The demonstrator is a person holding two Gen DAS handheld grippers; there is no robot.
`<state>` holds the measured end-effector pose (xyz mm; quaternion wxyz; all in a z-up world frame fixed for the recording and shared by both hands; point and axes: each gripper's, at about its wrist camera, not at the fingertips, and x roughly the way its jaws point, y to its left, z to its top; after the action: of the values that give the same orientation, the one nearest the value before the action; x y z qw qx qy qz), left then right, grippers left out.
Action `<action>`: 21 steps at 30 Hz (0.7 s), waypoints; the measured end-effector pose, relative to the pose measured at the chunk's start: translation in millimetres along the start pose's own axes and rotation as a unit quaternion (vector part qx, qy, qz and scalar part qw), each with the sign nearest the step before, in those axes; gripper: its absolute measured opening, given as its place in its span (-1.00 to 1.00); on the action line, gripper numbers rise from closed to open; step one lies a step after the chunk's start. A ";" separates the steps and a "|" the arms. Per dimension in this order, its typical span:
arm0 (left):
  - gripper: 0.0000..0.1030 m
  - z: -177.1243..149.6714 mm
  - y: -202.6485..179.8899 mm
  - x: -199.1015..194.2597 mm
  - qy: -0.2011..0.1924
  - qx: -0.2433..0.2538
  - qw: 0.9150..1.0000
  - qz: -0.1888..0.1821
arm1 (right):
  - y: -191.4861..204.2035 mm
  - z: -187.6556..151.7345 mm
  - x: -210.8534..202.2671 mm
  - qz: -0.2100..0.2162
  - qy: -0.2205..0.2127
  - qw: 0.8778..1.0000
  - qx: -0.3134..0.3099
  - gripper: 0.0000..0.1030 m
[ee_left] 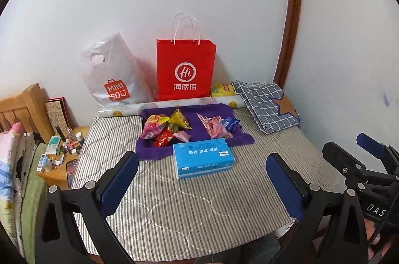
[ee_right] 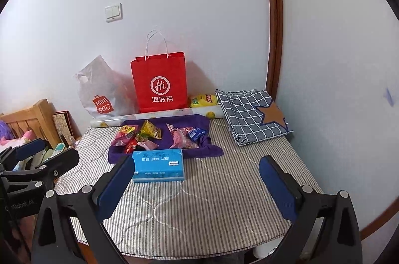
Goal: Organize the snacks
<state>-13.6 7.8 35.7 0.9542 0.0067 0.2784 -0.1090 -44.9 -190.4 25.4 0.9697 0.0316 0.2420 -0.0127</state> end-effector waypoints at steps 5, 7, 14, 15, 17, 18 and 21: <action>0.97 -1.0 0.5 -1.0 0.000 -0.001 1.000 -0.001 | 1.4 0.1 -1.9 0.001 -0.004 1.000 -0.002 0.96; 0.97 -1.6 0.8 -1.6 0.000 -0.002 1.000 -0.001 | 2.2 -0.3 -2.7 0.001 -0.003 1.000 -0.002 0.96; 0.97 -1.4 2.2 -2.6 0.001 -0.004 1.000 -0.003 | 4.0 -2.1 -2.3 -0.002 -0.003 1.000 -0.007 0.96; 0.97 -1.5 2.4 -2.5 0.001 -0.004 1.000 -0.004 | 4.4 -2.3 -2.5 -0.002 -0.002 1.000 -0.007 0.96; 0.97 -1.5 2.4 -2.4 0.001 -0.005 1.000 -0.004 | 4.7 -2.4 -3.0 -0.001 -0.003 1.000 -0.007 0.96; 0.97 -1.7 2.2 -2.5 0.001 -0.004 1.000 -0.004 | 5.0 -2.3 -3.0 -0.001 -0.003 1.000 -0.007 0.96; 0.97 -2.1 2.2 -2.6 0.002 -0.004 1.000 -0.004 | 5.7 -2.5 -3.9 -0.002 -0.003 1.000 -0.008 0.96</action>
<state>-16.4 10.7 35.1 0.9534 0.0021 0.2803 -0.1119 -49.4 -184.5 25.3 0.9707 0.0231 0.2389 -0.0123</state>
